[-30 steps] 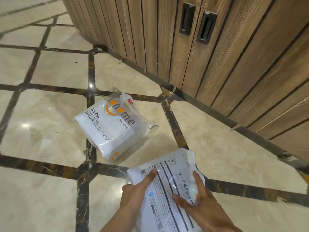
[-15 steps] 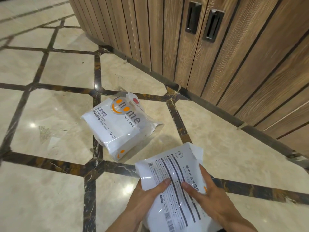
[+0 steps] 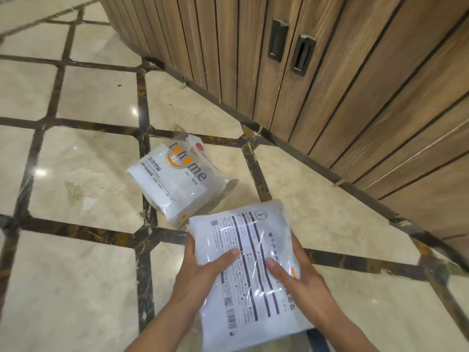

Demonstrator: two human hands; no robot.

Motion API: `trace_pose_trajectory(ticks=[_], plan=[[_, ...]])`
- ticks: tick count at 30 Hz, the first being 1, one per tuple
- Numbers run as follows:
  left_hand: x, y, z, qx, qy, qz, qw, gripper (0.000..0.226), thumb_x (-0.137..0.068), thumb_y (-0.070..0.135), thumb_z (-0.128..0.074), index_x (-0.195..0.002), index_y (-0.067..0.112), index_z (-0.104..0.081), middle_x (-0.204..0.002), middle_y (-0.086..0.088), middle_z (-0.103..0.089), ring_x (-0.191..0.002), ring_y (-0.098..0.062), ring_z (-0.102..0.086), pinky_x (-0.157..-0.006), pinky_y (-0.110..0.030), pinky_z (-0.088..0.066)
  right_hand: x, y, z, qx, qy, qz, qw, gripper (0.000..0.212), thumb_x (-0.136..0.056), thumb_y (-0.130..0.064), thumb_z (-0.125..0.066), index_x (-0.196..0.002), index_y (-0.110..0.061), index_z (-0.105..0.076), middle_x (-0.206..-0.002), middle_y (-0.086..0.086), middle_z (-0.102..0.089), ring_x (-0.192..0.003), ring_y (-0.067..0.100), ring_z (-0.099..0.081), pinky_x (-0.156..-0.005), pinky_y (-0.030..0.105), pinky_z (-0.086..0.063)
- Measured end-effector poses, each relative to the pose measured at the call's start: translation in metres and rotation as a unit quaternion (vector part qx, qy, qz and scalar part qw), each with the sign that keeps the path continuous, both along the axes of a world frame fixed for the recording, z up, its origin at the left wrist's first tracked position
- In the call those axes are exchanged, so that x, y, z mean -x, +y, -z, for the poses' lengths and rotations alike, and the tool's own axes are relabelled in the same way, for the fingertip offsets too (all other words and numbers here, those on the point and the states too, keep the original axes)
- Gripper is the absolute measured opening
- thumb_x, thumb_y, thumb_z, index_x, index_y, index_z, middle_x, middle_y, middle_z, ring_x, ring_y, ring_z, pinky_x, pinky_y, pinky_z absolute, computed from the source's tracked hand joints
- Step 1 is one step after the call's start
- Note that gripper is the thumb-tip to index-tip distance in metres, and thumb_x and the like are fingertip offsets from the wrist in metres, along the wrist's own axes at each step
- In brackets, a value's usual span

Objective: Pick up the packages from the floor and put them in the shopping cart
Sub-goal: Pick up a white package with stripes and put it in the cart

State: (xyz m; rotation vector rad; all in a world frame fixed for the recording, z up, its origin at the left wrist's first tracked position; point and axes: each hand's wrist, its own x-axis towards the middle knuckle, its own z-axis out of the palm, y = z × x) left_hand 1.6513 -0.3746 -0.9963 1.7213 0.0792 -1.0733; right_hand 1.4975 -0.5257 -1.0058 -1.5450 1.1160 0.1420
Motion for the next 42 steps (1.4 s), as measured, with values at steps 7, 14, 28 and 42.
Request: trace_pose_trajectory(ticks=[7,14,28,42], plan=[[-0.022,-0.017,-0.174,0.05,-0.029,0.078,0.995,0.075,-0.07,0.041,-0.091,-0.137,0.038,-0.056,-0.121,0.003,-0.077,-0.106,-0.025,-0.076,-0.097,-0.055,-0.056,0.004,-0.015,-0.167,0.043,-0.062,0.018,0.997,0.079,-0.077,-0.078,-0.068,-0.126,-0.091,-0.007,-0.128,-0.024,-0.067,-0.109,0.01,-0.072,-0.099,0.046,-0.058],[-0.014,-0.052,-0.414,0.092,-0.056,0.11,0.988,0.061,-0.082,0.033,-0.085,-0.137,0.032,-0.057,-0.116,-0.002,-0.079,-0.101,-0.03,-0.078,-0.091,-0.058,-0.06,0.018,-0.042,-0.425,0.128,-0.094,0.016,0.987,0.078,-0.085,-0.073,-0.061,-0.147,-0.071,-0.013,-0.129,-0.026,-0.061,-0.119,0.014,-0.062,-0.094,0.035,-0.052],[0.09,-0.142,-0.826,0.25,-0.127,0.332,0.901,0.093,-0.059,0.044,-0.099,-0.14,0.031,-0.056,-0.125,-0.005,-0.076,-0.105,-0.031,-0.076,-0.093,-0.056,-0.059,0.175,-0.025,-0.848,0.341,-0.088,0.194,0.916,0.087,-0.086,-0.08,-0.051,-0.159,-0.048,-0.017,-0.145,-0.004,-0.06,-0.131,0.031,-0.058,-0.094,0.039,-0.044],[0.413,-0.165,-0.949,0.321,-0.109,0.586,0.736,0.082,-0.068,0.039,-0.091,-0.141,0.027,-0.055,-0.118,-0.001,-0.078,-0.101,-0.025,-0.078,-0.097,-0.052,-0.058,0.475,0.069,-0.946,0.366,0.009,0.463,0.807,0.11,-0.066,-0.103,-0.034,-0.158,-0.046,-0.02,-0.153,0.001,-0.053,-0.135,0.036,-0.052,-0.109,0.054,-0.043]])
